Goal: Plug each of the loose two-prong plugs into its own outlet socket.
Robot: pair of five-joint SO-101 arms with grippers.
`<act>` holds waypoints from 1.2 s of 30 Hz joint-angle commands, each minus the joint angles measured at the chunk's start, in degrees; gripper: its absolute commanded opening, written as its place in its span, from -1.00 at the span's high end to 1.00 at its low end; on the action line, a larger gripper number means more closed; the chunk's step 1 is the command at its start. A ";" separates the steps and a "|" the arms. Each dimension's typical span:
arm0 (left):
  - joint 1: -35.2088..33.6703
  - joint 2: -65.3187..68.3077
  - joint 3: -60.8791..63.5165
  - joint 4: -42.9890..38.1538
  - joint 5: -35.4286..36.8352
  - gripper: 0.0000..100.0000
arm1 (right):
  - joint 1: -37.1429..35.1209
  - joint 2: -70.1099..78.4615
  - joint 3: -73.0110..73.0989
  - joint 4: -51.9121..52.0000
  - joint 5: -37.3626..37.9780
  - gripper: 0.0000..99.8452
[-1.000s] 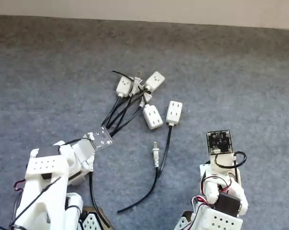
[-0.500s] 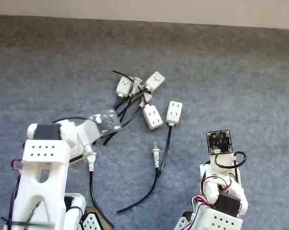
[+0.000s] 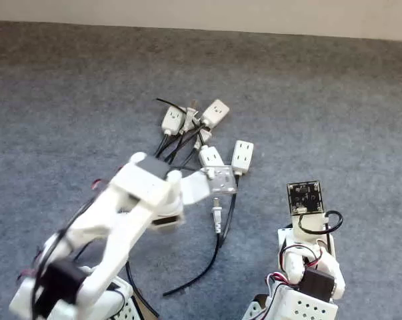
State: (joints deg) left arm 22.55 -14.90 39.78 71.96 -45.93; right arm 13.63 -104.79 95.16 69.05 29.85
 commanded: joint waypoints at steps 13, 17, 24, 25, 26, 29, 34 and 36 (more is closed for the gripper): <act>-1.01 16.66 -5.93 -3.16 4.40 0.45 | 0.48 -0.40 8.57 0.13 1.41 0.99; -1.01 16.66 -8.13 -2.99 4.48 0.51 | 0.48 -0.40 8.57 0.04 1.41 0.99; -1.01 16.66 -14.55 -2.02 4.48 0.53 | 0.48 -0.40 8.57 0.04 1.32 0.99; -1.10 16.66 -15.69 -1.32 4.48 0.53 | 0.48 -0.40 8.57 0.04 1.32 0.99; -1.10 16.66 -17.01 -0.53 4.48 0.53 | 0.48 -0.40 8.57 -0.04 1.32 0.99; -1.01 16.66 -20.18 0.88 4.48 0.53 | 0.48 -0.40 8.57 -0.04 1.32 0.99; -1.10 16.66 -24.04 3.43 5.27 0.53 | 0.48 -0.40 8.57 -0.04 1.32 0.99; -2.42 16.66 -26.07 3.34 9.23 0.53 | 0.48 -0.40 8.57 -0.04 1.32 0.99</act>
State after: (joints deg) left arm 22.20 2.07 18.42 74.33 -41.71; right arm 13.63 -104.79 95.16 69.05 29.85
